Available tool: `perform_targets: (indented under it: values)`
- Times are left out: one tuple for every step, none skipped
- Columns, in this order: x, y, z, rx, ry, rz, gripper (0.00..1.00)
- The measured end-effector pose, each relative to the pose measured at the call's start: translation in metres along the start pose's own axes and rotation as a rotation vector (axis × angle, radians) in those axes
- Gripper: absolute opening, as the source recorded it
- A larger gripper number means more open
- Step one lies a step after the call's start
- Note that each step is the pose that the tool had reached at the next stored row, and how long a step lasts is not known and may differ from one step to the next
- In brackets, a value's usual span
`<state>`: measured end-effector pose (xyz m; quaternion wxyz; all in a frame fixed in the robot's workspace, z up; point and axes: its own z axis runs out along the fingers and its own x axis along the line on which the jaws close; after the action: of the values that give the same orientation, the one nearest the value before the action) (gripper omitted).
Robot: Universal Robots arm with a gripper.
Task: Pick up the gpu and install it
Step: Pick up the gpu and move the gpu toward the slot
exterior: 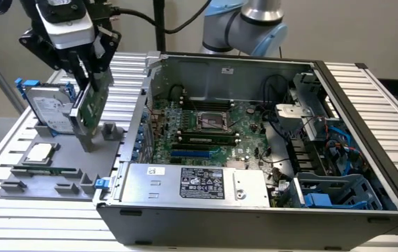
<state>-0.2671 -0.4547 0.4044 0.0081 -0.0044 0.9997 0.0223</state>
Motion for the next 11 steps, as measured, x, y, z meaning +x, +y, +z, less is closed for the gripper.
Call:
perform_targets:
  values:
    - [-0.005,0.0002,-0.0048,0.0001,0.0005,0.0,0.0]
    - [-0.009,0.0003,-0.0091,0.0,0.0009,0.0,0.0]
    - [-0.014,0.0005,-0.0135,0.0,0.0012,0.0,0.0]
    - [-0.019,0.0006,-0.0181,0.0001,0.0017,0.0,0.0]
    - [-0.023,0.0008,-0.0225,0.0,0.0021,0.0,0.0]
    - [-0.028,0.001,-0.0269,0.0,0.0025,0.0,0.0]
    - [-0.033,0.0011,-0.0316,0.0,0.0029,0.0,0.0]
    - [-0.037,0.0013,-0.036,-0.0003,0.0032,0.0,0.0]
    - [-0.042,0.0015,-0.0403,-0.0005,0.0037,0.0,0.0]
    - [-0.047,0.0015,-0.0434,-0.0005,0.0044,0.0,0.0]
    - [-0.052,0.0016,-0.0449,-0.001,0.0046,0.0,0.0]
